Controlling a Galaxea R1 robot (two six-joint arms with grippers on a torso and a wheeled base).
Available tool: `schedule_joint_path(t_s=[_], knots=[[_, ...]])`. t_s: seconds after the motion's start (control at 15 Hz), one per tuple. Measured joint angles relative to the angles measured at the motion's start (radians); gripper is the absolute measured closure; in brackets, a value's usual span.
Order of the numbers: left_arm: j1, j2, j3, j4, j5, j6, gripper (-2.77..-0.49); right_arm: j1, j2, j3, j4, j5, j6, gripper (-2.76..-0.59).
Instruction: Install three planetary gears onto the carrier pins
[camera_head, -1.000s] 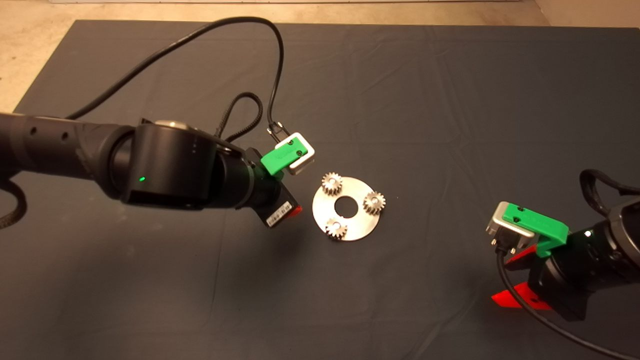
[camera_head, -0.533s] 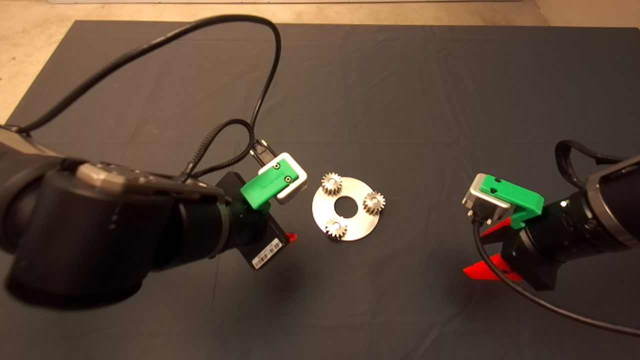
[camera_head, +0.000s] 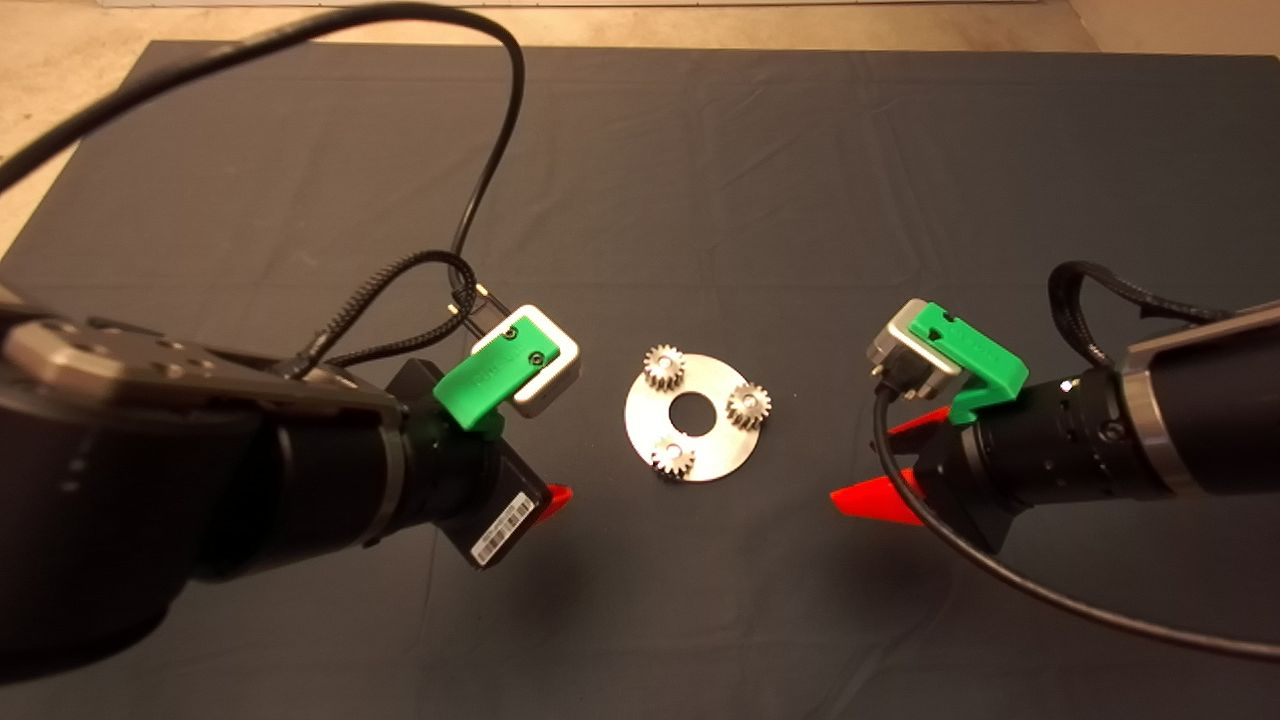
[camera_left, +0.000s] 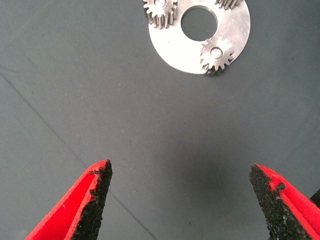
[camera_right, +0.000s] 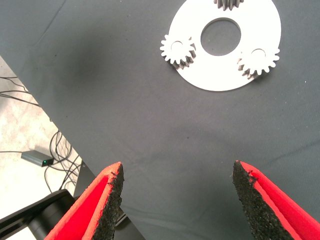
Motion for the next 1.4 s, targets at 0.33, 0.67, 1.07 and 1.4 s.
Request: schedule_joint_path(t_s=[0.33, 0.67, 1.07, 1.4], knots=[[0.0, 0.0, 0.001, -0.002, 0.0, 0.0, -1.91, 0.0, 0.001, 0.0, -0.02, 0.002, 0.007, -1.61], [0.0, 0.0, 0.008, -0.019, 0.0, -0.056, -1.91, 0.0, 0.002, 0.021, -0.029, 0.064, 0.101, -1.61], [0.0, 0.008, 0.019, -0.077, 0.0, -0.101, -1.91, -0.056, 0.008, 0.029, -0.03, 0.038, 0.103, -1.61], [0.0, 0.008, 0.021, -0.162, 0.0, -0.103, -1.91, -0.135, 0.034, 0.038, -0.028, 0.031, 0.105, -1.61]])
